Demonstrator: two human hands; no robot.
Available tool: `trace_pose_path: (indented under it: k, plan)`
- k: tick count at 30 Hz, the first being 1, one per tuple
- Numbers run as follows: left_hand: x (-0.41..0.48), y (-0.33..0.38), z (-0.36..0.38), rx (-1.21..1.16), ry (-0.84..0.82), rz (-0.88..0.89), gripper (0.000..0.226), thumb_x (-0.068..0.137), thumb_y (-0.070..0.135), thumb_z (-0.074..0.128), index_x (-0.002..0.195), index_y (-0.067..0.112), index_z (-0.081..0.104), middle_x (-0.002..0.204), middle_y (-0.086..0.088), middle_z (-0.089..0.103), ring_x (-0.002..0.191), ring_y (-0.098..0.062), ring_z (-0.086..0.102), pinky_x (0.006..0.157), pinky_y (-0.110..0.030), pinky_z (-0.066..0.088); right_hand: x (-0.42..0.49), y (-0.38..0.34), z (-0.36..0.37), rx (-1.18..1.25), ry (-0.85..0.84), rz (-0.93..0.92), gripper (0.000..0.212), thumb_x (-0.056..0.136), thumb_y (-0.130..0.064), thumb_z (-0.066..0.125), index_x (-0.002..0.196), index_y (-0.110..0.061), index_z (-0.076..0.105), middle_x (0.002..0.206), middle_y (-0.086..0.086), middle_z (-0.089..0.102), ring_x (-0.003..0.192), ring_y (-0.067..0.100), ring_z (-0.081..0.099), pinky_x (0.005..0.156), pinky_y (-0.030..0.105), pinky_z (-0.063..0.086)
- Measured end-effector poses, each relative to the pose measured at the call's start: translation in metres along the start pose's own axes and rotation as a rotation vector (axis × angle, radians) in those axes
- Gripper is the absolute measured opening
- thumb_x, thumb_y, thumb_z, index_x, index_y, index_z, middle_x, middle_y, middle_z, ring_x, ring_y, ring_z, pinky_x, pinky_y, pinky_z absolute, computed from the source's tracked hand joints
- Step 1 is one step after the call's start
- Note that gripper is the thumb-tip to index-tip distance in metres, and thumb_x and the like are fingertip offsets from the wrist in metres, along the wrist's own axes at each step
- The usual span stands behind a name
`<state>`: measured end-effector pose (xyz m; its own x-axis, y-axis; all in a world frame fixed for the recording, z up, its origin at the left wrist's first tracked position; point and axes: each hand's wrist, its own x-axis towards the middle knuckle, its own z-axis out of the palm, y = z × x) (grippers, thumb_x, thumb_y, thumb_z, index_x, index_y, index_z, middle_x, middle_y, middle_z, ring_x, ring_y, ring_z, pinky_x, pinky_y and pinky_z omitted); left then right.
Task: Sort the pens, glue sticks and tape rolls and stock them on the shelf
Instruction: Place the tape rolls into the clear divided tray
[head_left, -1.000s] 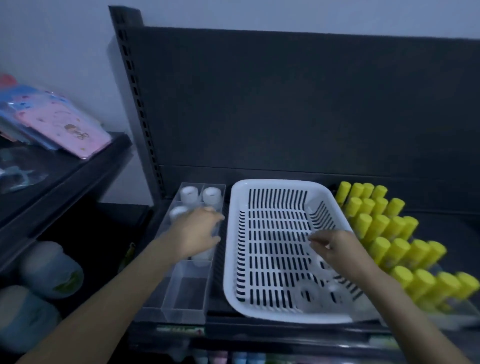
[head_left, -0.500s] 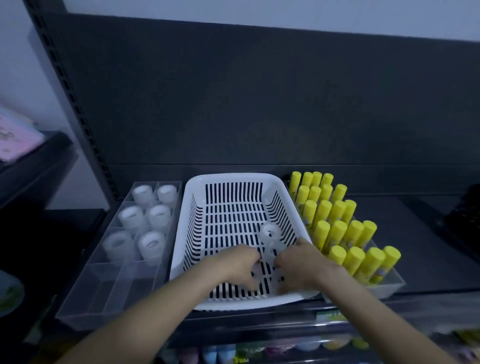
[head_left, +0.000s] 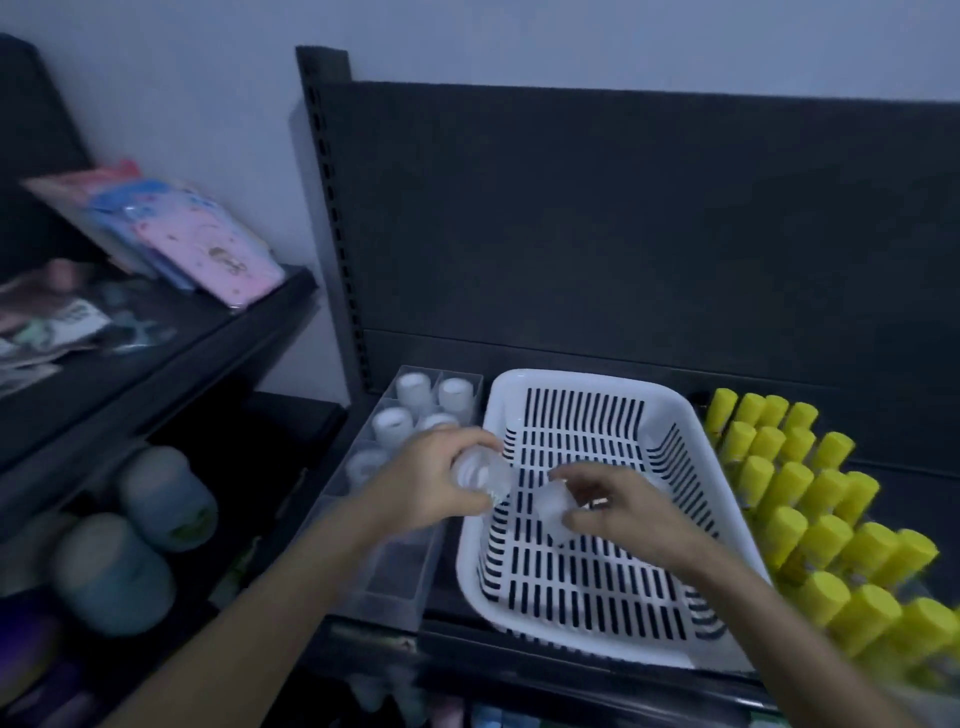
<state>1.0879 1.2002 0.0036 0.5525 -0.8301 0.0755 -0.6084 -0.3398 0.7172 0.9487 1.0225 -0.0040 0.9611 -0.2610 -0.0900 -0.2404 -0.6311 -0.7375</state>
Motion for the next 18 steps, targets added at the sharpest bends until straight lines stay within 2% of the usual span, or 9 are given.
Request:
trace_pose_path:
  k: [1, 3, 6, 9, 11, 13, 15, 16, 18]
  plan:
    - [-0.009, -0.008, -0.012, 0.018, 0.044, -0.03, 0.051, 0.069, 0.022, 0.077, 0.116, 0.021, 0.06, 0.109, 0.004, 0.059, 0.104, -0.013, 0.057, 0.093, -0.031, 0.048, 0.005, -0.009, 0.005, 0.072, 0.003, -0.012, 0.037, 0.083, -0.015, 0.064, 0.117, -0.026, 0.055, 0.106, 0.002, 0.062, 0.098, 0.012, 0.059, 0.083, 0.021, 0.048]
    - [-0.029, -0.026, -0.034, 0.075, 0.103, -0.137, 0.052, 0.072, 0.02, 0.077, 0.119, 0.023, 0.057, 0.106, 0.008, 0.056, 0.1, -0.011, 0.056, 0.087, -0.024, 0.046, 0.018, -0.027, 0.017, 0.192, 0.0, -0.021, 0.037, 0.084, -0.015, 0.064, 0.119, -0.022, 0.055, 0.107, 0.003, 0.061, 0.098, 0.016, 0.061, 0.086, 0.026, 0.049]
    - [-0.056, -0.05, -0.058, 0.074, 0.124, -0.247, 0.039, 0.071, 0.019, 0.077, 0.106, 0.02, 0.058, 0.1, 0.008, 0.061, 0.092, -0.009, 0.058, 0.077, -0.022, 0.046, 0.038, -0.051, 0.038, 0.183, -0.033, -0.072, 0.041, 0.083, -0.018, 0.066, 0.123, -0.018, 0.054, 0.104, 0.001, 0.059, 0.087, 0.015, 0.06, 0.08, 0.028, 0.049]
    - [-0.075, -0.064, -0.065, 0.16, 0.062, -0.297, 0.032, 0.074, 0.018, 0.073, 0.103, 0.017, 0.059, 0.097, 0.008, 0.06, 0.091, -0.009, 0.058, 0.079, -0.026, 0.05, 0.052, -0.072, 0.063, 0.024, -0.093, -0.16, 0.046, 0.08, -0.02, 0.068, 0.123, -0.017, 0.053, 0.102, -0.005, 0.057, 0.091, 0.014, 0.059, 0.08, 0.025, 0.047]
    - [-0.079, -0.07, -0.065, 0.195, 0.025, -0.289, 0.032, 0.075, 0.018, 0.072, 0.104, 0.012, 0.061, 0.1, 0.003, 0.061, 0.093, -0.013, 0.058, 0.083, -0.031, 0.051, 0.057, -0.08, 0.078, -0.179, -0.132, -0.231, 0.052, 0.077, -0.023, 0.068, 0.126, -0.015, 0.052, 0.11, -0.005, 0.054, 0.101, 0.014, 0.056, 0.082, 0.021, 0.044]
    - [-0.078, -0.072, -0.063, 0.249, 0.002, -0.248, 0.025, 0.073, 0.014, 0.07, 0.096, 0.006, 0.064, 0.095, -0.004, 0.063, 0.091, -0.017, 0.057, 0.08, -0.032, 0.047, 0.06, -0.082, 0.089, -0.345, -0.189, -0.255, 0.059, 0.075, -0.026, 0.068, 0.13, -0.015, 0.048, 0.12, 0.0, 0.05, 0.109, 0.018, 0.051, 0.087, 0.024, 0.042]
    - [-0.072, -0.074, -0.06, 0.321, -0.03, -0.22, 0.021, 0.069, 0.015, 0.069, 0.083, 0.002, 0.061, 0.087, -0.011, 0.062, 0.087, -0.021, 0.056, 0.074, -0.035, 0.045, 0.06, -0.081, 0.096, -0.448, -0.231, -0.244, 0.058, 0.074, -0.029, 0.068, 0.128, -0.016, 0.049, 0.122, 0.004, 0.05, 0.108, 0.021, 0.052, 0.088, 0.028, 0.044]
    - [-0.069, -0.075, -0.058, 0.36, -0.051, -0.217, 0.022, 0.068, 0.018, 0.069, 0.081, 0.003, 0.06, 0.087, -0.01, 0.061, 0.087, -0.021, 0.055, 0.074, -0.034, 0.044, 0.06, -0.081, 0.1, -0.494, -0.244, -0.243, 0.057, 0.074, -0.031, 0.068, 0.127, -0.016, 0.051, 0.12, 0.005, 0.051, 0.107, 0.023, 0.054, 0.087, 0.029, 0.045]
    - [-0.064, -0.078, -0.053, 0.491, -0.113, -0.216, 0.029, 0.069, 0.026, 0.069, 0.094, 0.013, 0.062, 0.095, 0.0, 0.059, 0.095, -0.017, 0.051, 0.079, -0.031, 0.039, 0.057, -0.081, 0.105, -0.593, -0.24, -0.255, 0.049, 0.075, -0.034, 0.068, 0.118, -0.016, 0.055, 0.115, 0.007, 0.056, 0.102, 0.026, 0.056, 0.084, 0.032, 0.048]
